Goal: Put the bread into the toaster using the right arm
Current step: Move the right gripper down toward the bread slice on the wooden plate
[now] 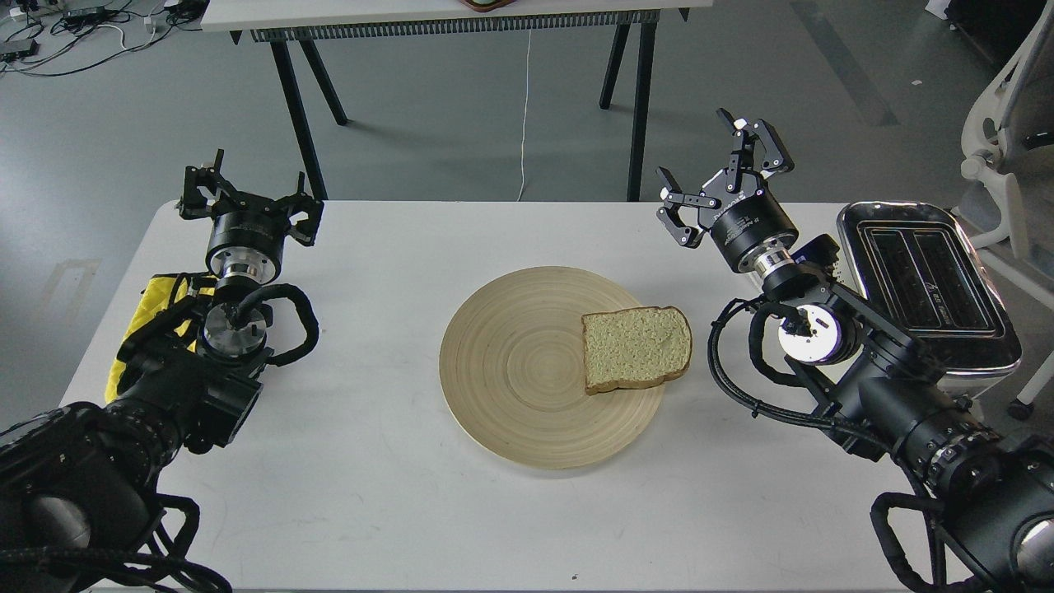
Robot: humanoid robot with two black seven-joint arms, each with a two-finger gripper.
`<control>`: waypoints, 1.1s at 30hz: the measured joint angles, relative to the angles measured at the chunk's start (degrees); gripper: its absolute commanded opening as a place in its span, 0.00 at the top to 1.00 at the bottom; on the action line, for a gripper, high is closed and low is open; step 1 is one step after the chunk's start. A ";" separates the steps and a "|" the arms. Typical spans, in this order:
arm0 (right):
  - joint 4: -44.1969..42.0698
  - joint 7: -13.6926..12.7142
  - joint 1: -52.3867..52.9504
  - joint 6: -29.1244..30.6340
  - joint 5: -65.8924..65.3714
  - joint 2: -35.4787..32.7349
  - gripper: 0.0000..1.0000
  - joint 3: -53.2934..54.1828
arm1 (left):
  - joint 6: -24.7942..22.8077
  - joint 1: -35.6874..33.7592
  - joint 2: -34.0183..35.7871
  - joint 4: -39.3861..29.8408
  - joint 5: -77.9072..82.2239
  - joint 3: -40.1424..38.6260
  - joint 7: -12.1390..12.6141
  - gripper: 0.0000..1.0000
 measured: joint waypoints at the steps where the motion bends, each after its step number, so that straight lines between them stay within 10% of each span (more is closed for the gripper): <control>1: 0.03 0.00 -0.06 0.00 0.00 0.00 0.01 0.00 | 0.00 0.00 0.00 0.00 0.00 0.00 0.02 0.00; 14: 4.93 0.35 1.58 -0.60 -1.99 -1.49 0.01 -6.22 | 0.00 0.00 0.00 -0.01 0.02 -0.01 -0.03 0.00; 25: 19.23 0.01 3.19 -33.89 -29.93 -11.76 0.01 -19.62 | 0.01 -0.02 -0.01 -0.01 0.02 -0.02 -0.05 0.00; 33: 21.98 -0.41 0.49 -47.62 -32.34 -16.41 0.01 -34.91 | 0.01 -0.02 0.00 0.00 0.01 -0.02 -0.05 0.00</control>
